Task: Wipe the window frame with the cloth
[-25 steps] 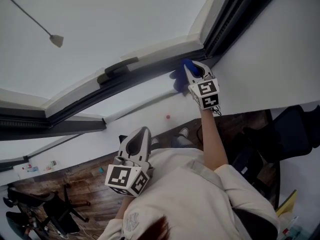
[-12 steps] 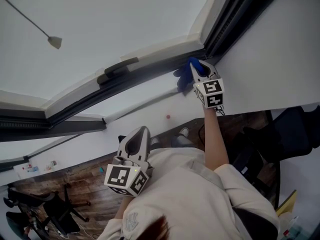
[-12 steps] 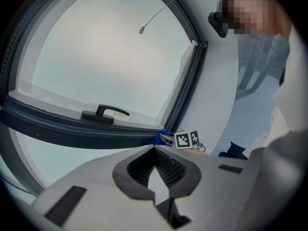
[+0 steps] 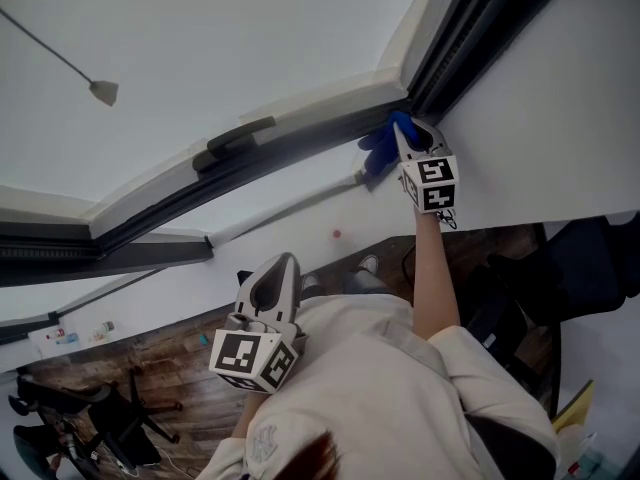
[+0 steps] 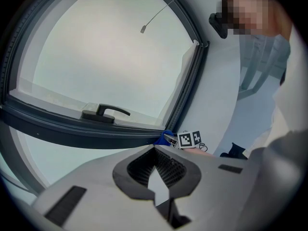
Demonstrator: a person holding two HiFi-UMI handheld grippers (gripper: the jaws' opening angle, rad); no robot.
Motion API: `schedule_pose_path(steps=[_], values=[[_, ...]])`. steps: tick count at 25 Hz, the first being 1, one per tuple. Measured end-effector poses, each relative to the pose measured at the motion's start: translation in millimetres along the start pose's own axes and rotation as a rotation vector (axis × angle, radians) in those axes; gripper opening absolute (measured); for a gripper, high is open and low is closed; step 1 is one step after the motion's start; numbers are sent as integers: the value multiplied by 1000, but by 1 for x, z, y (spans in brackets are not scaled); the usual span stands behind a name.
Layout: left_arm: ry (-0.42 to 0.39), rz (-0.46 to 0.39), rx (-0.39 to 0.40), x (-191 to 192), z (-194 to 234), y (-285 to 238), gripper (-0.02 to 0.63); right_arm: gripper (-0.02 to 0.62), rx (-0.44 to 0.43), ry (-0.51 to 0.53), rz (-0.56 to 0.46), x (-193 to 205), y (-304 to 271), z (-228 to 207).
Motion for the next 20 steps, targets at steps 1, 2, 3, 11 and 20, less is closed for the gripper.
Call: schedule_pose_path(steps=[1, 2, 3, 11, 20], values=[[0, 0, -1, 0, 0, -1, 5, 49, 5, -2, 2, 1, 0, -3], [1, 0, -2, 0, 0, -2, 5, 49, 9, -2, 4, 1, 0, -5], [1, 1, -3, 0, -1, -2, 5, 48, 13, -3, 5, 2, 0, -7], [10, -10, -13, -1, -2, -6, 5, 49, 92, 40, 45, 4, 2, -19], [44, -115, -161, -24, 40, 14, 6, 43, 84, 150, 47, -1, 1, -19]])
Point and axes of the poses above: the fingertips, and each gripper's own axes: y backward along the fingers, z to its left, x out of its underside, the point moved 4 cm from there along y, backward along the fingers, and after that the axes turned 1 degree about -z, right-handed, at the moved point
